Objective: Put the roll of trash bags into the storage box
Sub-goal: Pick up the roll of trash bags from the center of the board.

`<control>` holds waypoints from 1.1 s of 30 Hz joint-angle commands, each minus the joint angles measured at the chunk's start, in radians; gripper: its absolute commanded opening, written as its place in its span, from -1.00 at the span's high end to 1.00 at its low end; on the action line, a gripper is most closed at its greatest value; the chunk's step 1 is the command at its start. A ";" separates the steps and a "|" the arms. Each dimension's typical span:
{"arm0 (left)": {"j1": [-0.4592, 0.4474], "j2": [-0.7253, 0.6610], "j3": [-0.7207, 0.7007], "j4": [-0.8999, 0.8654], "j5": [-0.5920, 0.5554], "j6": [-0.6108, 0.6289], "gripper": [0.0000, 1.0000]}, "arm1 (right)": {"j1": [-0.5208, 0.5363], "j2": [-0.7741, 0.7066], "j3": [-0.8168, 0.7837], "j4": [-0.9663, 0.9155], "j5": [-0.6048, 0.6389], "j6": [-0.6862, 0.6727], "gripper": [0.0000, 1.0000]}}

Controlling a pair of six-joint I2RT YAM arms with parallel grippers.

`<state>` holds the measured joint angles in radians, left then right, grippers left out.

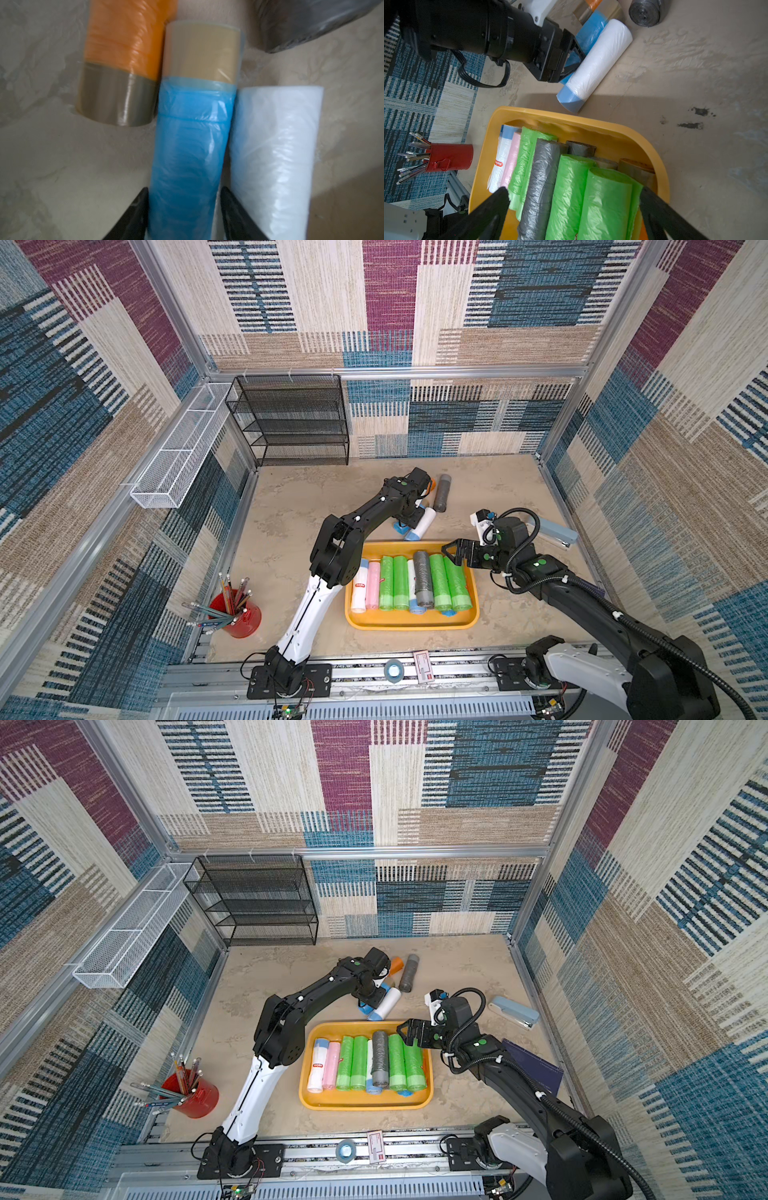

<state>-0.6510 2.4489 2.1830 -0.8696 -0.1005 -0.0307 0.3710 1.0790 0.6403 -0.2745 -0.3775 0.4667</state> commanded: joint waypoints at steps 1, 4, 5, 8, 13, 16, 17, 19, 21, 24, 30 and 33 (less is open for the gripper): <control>0.001 0.020 0.031 -0.009 0.030 0.031 -0.12 | -0.006 0.001 0.005 0.020 -0.013 -0.015 -0.99; 0.001 0.035 0.051 -0.009 0.034 0.031 -0.06 | -0.010 -0.005 0.008 0.009 -0.009 -0.018 -0.98; 0.001 0.038 0.055 -0.009 0.035 0.032 -0.02 | -0.010 -0.009 0.009 0.006 -0.009 -0.016 -0.99; 0.002 0.022 0.052 -0.009 0.028 0.036 0.12 | -0.011 -0.022 0.007 0.000 -0.005 -0.013 -0.98; 0.002 -0.047 0.023 -0.006 -0.012 0.051 0.21 | -0.012 -0.041 -0.001 -0.012 -0.003 -0.007 -0.99; 0.001 -0.096 0.006 -0.008 -0.032 0.054 0.22 | -0.012 -0.053 -0.007 -0.023 0.002 -0.004 -0.99; 0.001 -0.112 0.001 -0.008 -0.041 0.051 0.22 | -0.012 -0.057 -0.007 -0.033 0.002 -0.006 -0.99; 0.002 -0.151 -0.015 -0.010 -0.058 0.039 0.22 | -0.011 -0.068 -0.008 -0.054 0.002 -0.008 -0.99; 0.002 -0.196 -0.041 -0.010 -0.066 0.017 0.23 | -0.012 -0.087 -0.015 -0.067 0.000 -0.007 -0.99; 0.002 -0.279 -0.101 -0.009 -0.071 -0.030 0.22 | -0.012 -0.121 -0.027 -0.081 -0.012 0.000 -0.98; 0.002 -0.507 -0.327 -0.008 -0.022 -0.193 0.21 | -0.011 -0.128 -0.028 -0.110 -0.116 -0.020 -0.98; 0.001 -0.636 -0.472 -0.006 -0.016 -0.289 0.21 | -0.012 -0.113 -0.032 -0.135 -0.148 -0.037 -0.99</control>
<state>-0.6502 1.8877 1.7893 -0.8700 -0.1417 -0.1818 0.3588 0.9588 0.6102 -0.3824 -0.4652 0.4515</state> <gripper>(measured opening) 0.396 0.993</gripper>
